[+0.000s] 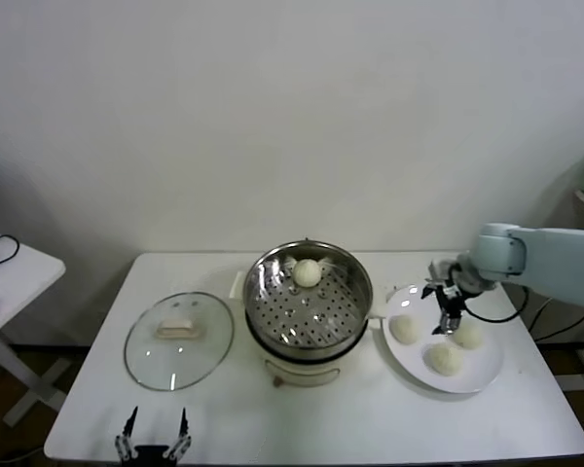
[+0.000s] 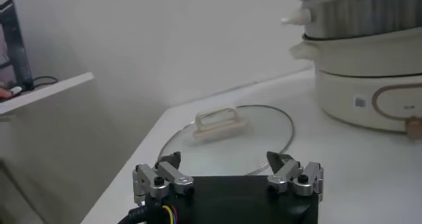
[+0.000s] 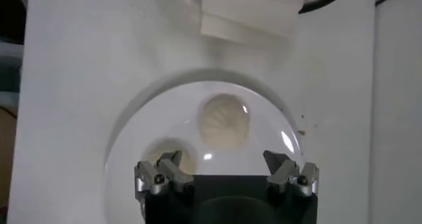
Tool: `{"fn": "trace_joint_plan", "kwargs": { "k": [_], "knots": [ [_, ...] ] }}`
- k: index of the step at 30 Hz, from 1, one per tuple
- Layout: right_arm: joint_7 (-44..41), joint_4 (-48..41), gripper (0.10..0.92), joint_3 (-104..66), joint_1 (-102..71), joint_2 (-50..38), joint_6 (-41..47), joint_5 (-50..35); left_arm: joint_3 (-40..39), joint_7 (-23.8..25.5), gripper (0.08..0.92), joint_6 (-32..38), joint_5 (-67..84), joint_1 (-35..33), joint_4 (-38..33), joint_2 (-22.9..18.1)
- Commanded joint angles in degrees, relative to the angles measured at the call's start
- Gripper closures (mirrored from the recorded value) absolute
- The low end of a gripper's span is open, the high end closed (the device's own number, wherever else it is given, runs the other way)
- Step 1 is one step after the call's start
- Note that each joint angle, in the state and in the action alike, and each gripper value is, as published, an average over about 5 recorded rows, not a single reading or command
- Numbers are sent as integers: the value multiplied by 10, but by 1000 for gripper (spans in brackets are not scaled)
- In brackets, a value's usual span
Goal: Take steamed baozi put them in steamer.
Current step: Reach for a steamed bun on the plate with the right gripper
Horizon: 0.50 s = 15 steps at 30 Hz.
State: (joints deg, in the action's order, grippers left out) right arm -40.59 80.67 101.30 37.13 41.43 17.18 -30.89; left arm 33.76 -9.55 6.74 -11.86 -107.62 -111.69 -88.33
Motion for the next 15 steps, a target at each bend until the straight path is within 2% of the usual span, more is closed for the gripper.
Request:
{"fn": "trace_joint_plan", "kwargs": {
  "k": [1, 15],
  "knots": [
    [8, -77, 203, -129, -153, 20, 30, 27, 5, -1, 177, 0, -4, -1, 3, -2],
    [7, -118, 210, -183, -219, 34, 23, 69, 4, 1, 177, -3, -8, -3, 0, -2]
  ]
}}
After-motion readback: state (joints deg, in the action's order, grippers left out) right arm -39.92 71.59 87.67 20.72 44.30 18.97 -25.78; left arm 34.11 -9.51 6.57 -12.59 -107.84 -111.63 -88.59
